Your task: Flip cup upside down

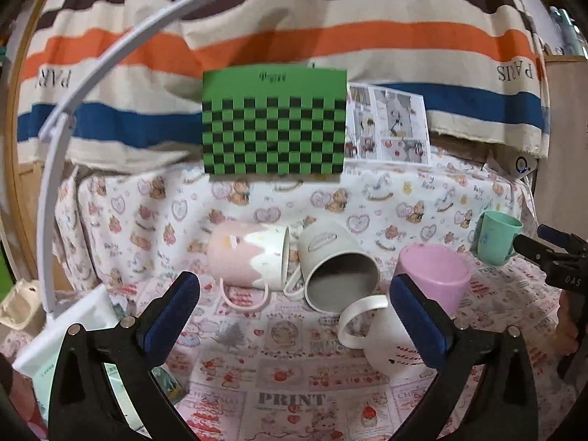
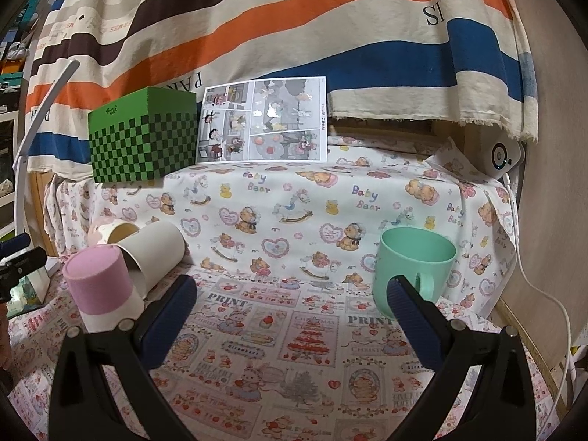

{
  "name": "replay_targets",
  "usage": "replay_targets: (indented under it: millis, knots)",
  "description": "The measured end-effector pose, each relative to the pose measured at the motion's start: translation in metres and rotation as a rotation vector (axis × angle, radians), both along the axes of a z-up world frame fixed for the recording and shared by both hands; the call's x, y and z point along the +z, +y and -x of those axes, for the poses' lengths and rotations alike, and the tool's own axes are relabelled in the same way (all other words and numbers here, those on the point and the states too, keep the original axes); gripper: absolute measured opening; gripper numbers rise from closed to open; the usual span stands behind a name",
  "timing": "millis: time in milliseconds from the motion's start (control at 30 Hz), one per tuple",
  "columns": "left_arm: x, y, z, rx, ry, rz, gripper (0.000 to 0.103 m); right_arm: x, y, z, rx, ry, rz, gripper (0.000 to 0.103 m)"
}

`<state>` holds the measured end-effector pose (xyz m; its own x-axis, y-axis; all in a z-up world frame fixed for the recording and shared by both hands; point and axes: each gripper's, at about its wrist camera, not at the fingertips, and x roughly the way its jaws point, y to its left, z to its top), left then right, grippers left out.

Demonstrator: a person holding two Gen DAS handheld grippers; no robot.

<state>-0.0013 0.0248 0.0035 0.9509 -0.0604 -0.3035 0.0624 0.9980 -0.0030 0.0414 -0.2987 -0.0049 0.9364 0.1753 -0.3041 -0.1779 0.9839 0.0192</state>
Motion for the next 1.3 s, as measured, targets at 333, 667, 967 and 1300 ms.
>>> replay_targets:
  millis: [333,667,967,1300]
  knots:
    - [0.0,0.001,-0.001,0.081,0.013,-0.018,0.103,0.0,0.001,0.001,0.003,0.001,0.0,0.103]
    - [-0.004,0.011,-0.01,0.087,0.069,0.032,0.103,-0.001,0.002,0.001,0.006,0.001,0.002,0.103]
    - [-0.005,0.01,-0.012,0.082,0.074,0.031,0.103,-0.001,0.002,0.001,0.006,0.0,0.003,0.103]
    - [-0.004,0.007,-0.009,0.073,0.057,0.025,0.103,-0.001,0.002,0.001,0.007,0.001,0.001,0.103]
